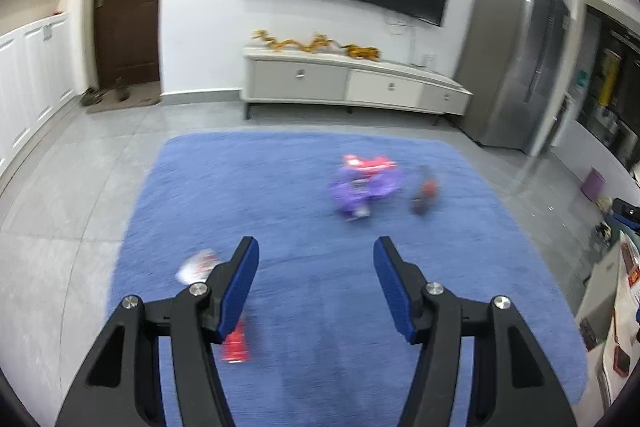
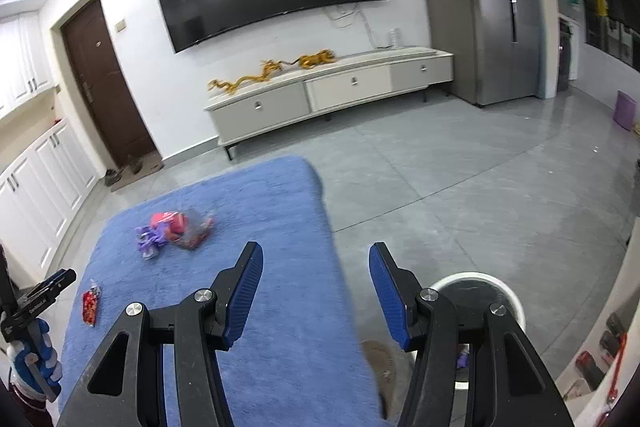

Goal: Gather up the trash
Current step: 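Move both open tools back toward the rug, then grasp the red-white chip bag with the left tool while the right tool grasps the clear plastic bag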

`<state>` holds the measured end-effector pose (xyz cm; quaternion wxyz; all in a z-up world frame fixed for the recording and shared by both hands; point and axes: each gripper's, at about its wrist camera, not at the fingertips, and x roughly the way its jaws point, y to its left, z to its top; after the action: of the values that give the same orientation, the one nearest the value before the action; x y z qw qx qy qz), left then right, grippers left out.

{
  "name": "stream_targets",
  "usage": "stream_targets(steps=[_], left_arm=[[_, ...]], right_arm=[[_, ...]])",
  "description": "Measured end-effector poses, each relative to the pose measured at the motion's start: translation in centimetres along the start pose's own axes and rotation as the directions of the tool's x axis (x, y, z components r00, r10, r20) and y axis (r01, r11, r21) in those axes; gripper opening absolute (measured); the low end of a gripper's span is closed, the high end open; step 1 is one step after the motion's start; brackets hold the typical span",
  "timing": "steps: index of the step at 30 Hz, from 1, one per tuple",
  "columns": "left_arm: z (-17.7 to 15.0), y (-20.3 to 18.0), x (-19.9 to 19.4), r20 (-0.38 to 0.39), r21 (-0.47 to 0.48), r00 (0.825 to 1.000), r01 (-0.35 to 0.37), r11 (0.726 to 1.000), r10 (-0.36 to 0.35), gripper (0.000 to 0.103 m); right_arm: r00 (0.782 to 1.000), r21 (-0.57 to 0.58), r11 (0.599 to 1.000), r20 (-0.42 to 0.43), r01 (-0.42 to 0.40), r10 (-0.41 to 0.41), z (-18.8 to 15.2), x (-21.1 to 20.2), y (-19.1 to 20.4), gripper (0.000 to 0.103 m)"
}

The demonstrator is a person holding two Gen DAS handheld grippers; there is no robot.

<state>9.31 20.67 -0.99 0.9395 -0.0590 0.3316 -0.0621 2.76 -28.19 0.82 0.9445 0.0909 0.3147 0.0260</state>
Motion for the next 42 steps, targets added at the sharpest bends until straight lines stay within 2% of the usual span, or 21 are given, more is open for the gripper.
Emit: stream_targets(steps=[5, 10, 14, 18, 21, 24, 27, 31, 33, 34, 36, 37, 40, 42], left_arm=[[-2.0, 3.9, 1.5, -0.062, -0.054, 0.997, -0.055, 0.997, 0.051, 0.058], [-3.3, 5.0, 3.8, -0.126, -0.064, 0.990, -0.070, 0.995, 0.062, 0.058], [-3.6, 5.6, 5.6, -0.149, -0.074, 0.987, -0.074, 0.995, 0.062, 0.058], [-4.0, 6.6, 7.0, -0.170, -0.116, 0.985, -0.049, 0.992, 0.029, 0.057], [-4.5, 7.0, 7.3, -0.171, -0.140, 0.985, -0.033, 0.990, 0.009, 0.057], [-4.6, 7.3, 7.2, -0.158, -0.154, 0.987, -0.013, 0.988, -0.012, 0.056], [-4.8, 7.6, 6.9, -0.152, -0.163, 0.988, -0.012, 0.986, -0.014, 0.048], [-5.1, 7.5, 6.7, -0.149, -0.165, 0.989, -0.015, 0.986, -0.010, 0.030], [-5.2, 7.4, 6.6, -0.148, -0.163, 0.989, -0.018, 0.986, -0.006, 0.026], [-5.2, 7.4, 6.5, -0.146, -0.162, 0.989, -0.019, 0.987, -0.005, 0.022], [-5.3, 7.1, 6.4, -0.143, -0.156, 0.990, -0.023, 0.988, 0.001, 0.022], [-5.3, 6.9, 6.2, -0.140, -0.148, 0.990, -0.026, 0.989, 0.006, 0.022], [-5.2, 6.3, 5.8, -0.130, -0.120, 0.991, -0.036, 0.992, 0.020, 0.022], [-5.4, 5.7, 5.3, -0.126, -0.113, 0.992, -0.035, 0.993, 0.020, 0.022]], right_arm=[[0.997, -0.027, 0.998, -0.056, -0.051, 0.049, 0.3, 3.7, 2.8, 0.053], [0.986, -0.023, 0.992, -0.113, -0.122, 0.119, 0.3, 7.7, 5.5, 0.053], [0.969, 0.013, 0.981, -0.155, -0.192, 0.192, 0.7, 11.5, 7.7, 0.053], [0.938, 0.077, 0.961, -0.212, -0.265, 0.276, 0.9, 16.1, 9.6, 0.053], [0.917, 0.118, 0.950, -0.252, -0.289, 0.310, 0.9, 19.3, 10.7, 0.053], [0.904, 0.149, 0.944, -0.275, -0.296, 0.327, 1.0, 21.9, 11.4, 0.053], [0.899, 0.178, 0.939, -0.282, -0.294, 0.335, 1.0, 23.7, 11.9, 0.053], [0.896, 0.194, 0.939, -0.295, -0.283, 0.331, 0.9, 25.5, 12.3, 0.053], [0.893, 0.191, 0.940, -0.304, -0.283, 0.331, 0.7, 25.9, 12.5, 0.053], [0.897, 0.178, 0.942, -0.298, -0.283, 0.326, 0.7, 25.7, 12.6, 0.052], [0.897, 0.161, 0.945, -0.304, -0.284, 0.322, 0.6, 25.6, 12.7, 0.037], [0.887, 0.168, 0.938, -0.313, -0.302, 0.341, 0.4, 25.5, 12.5, 0.029], [0.876, 0.168, 0.930, -0.316, -0.326, 0.364, -0.3, 24.5, 11.9, 0.016], [0.872, 0.170, 0.924, -0.308, -0.343, 0.380, -0.6, 23.5, 11.5, 0.014]])
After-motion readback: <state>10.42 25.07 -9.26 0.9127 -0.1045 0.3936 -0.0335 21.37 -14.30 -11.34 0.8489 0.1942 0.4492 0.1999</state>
